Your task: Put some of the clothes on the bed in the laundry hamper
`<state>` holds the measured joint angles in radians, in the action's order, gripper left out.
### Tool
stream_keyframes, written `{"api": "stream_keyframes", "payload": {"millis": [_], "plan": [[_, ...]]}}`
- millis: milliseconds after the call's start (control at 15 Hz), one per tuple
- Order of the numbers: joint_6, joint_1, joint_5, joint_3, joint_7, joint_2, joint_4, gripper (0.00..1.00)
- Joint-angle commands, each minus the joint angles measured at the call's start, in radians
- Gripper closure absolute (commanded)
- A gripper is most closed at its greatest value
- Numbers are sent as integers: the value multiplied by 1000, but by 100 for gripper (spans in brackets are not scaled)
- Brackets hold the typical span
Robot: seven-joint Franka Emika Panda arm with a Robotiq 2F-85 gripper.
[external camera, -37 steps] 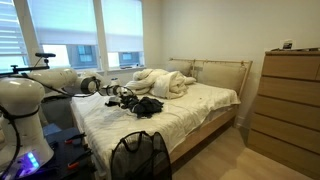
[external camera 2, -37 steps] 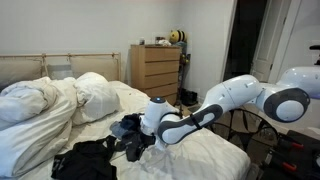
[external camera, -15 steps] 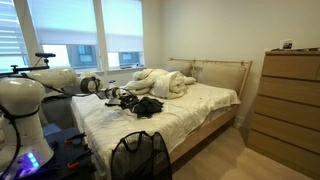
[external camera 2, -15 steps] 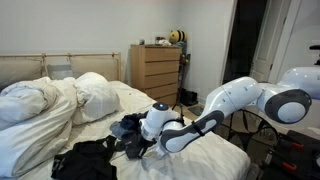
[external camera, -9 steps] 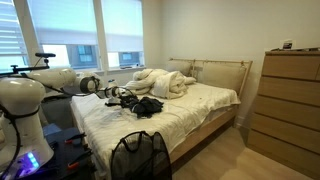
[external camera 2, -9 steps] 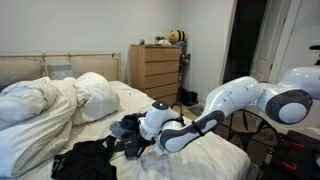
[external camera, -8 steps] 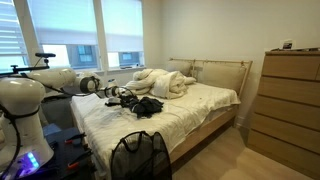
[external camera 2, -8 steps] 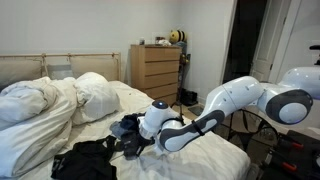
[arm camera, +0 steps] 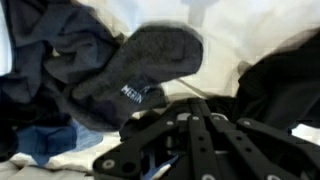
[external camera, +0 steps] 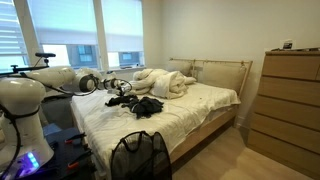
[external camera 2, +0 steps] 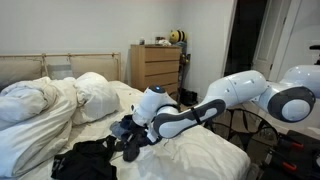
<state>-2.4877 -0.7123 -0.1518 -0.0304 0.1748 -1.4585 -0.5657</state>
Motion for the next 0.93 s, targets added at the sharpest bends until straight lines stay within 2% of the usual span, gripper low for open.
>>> {"api": "stream_keyframes", "payload": {"millis": [0,133,200,267,400,467,600,733,800,867], "plan": [[34,7,7,-21,-33,46,15,100],[65,13,13,-28,-21,68,12,100],[89,19,20,-37,-27,75,9,74],[93,24,18,-37,-38,72,12,73],[35,27,-8,-15,-56,48,33,59],[42,29,-5,-17,-60,54,28,52],[69,32,4,-30,-78,76,15,37],[162,41,43,-76,-95,129,-11,22],[80,30,14,-39,-56,62,23,40],[106,31,20,-54,-59,74,23,31]]}}
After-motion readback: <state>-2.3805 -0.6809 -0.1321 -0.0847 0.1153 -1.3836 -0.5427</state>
